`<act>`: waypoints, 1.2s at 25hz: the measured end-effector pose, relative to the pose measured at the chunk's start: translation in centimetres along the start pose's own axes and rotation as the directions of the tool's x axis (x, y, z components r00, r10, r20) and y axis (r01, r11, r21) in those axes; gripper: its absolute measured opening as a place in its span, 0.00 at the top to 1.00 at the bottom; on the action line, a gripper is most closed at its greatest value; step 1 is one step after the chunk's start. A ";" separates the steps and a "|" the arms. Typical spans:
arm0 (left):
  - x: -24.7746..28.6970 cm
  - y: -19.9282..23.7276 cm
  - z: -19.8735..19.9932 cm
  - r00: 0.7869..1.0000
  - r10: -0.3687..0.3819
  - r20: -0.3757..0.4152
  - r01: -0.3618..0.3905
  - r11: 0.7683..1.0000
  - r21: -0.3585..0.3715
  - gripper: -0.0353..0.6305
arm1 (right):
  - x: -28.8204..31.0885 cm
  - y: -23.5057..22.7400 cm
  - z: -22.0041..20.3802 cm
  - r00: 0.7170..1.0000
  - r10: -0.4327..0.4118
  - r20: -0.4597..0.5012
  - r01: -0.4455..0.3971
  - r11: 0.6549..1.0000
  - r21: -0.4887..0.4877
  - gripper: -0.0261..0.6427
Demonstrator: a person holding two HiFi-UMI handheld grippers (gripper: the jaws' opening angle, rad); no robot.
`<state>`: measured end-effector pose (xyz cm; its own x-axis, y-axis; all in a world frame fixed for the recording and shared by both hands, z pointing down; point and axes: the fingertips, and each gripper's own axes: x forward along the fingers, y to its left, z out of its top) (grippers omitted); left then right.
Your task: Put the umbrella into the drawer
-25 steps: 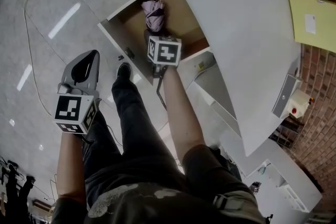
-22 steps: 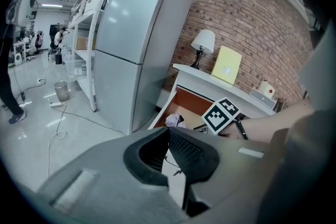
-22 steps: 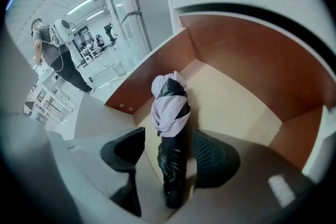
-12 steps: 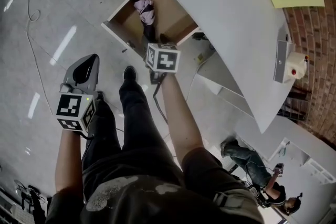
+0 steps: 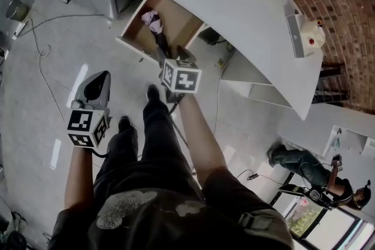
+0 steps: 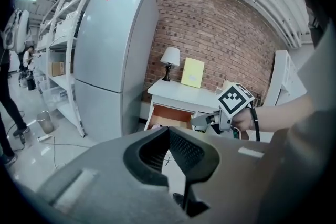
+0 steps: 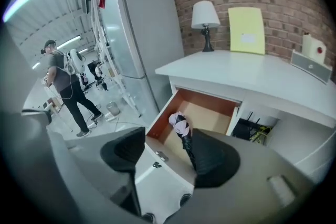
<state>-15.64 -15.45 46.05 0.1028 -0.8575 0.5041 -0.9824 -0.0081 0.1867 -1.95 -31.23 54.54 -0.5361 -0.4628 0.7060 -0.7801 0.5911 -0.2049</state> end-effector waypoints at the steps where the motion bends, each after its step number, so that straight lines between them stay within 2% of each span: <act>1: -0.5 -0.3 0.1 1.000 -0.016 -0.002 0.016 1.000 0.010 0.93 | -1.2 0.1 0.2 1.000 -0.012 0.021 0.012 1.000 0.011 0.54; 9: -3.9 -3.0 0.4 0.988 -0.151 -0.017 0.152 0.983 0.098 0.93 | -9.1 1.5 -1.9 0.990 -0.098 0.097 0.087 0.990 0.107 0.62; 11: -4.5 -3.9 0.4 0.983 -0.184 -0.015 0.185 0.976 0.114 0.93 | -11.4 1.5 -2.8 0.985 -0.129 0.113 0.113 0.984 0.139 0.71; 12: -4.8 -4.4 0.2 0.979 -0.203 -0.020 0.204 0.971 0.121 0.93 | -12.5 1.6 -3.2 0.983 -0.140 0.120 0.121 0.981 0.149 0.72; 14: -5.1 -5.7 0.1 0.969 -0.244 -0.032 0.246 0.961 0.130 0.93 | -14.6 1.8 -4.0 0.979 -0.158 0.130 0.138 0.979 0.151 0.81; 19: -5.9 -9.3 0.7 0.943 -0.331 -0.040 0.333 0.932 0.140 0.93 | -19.3 2.1 -4.8 0.966 -0.203 0.162 0.174 0.969 0.175 0.94; 23: -6.0 -12.0 1.9 0.929 -0.369 -0.025 0.368 0.915 0.165 0.93 | -22.1 0.9 -4.7 0.958 -0.225 0.178 0.195 0.965 0.173 0.95; 30: -8.1 -16.6 2.3 0.919 -0.394 -0.009 0.387 0.898 0.208 0.93 | -27.4 -0.9 -6.1 0.945 -0.247 0.214 0.213 0.962 0.171 0.95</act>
<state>-0.57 -9.53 36.91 0.4831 -0.7804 0.3969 -0.8750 -0.4464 0.1873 15.43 -15.03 39.55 -0.3829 -0.7246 0.5731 -0.9197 0.3575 -0.1624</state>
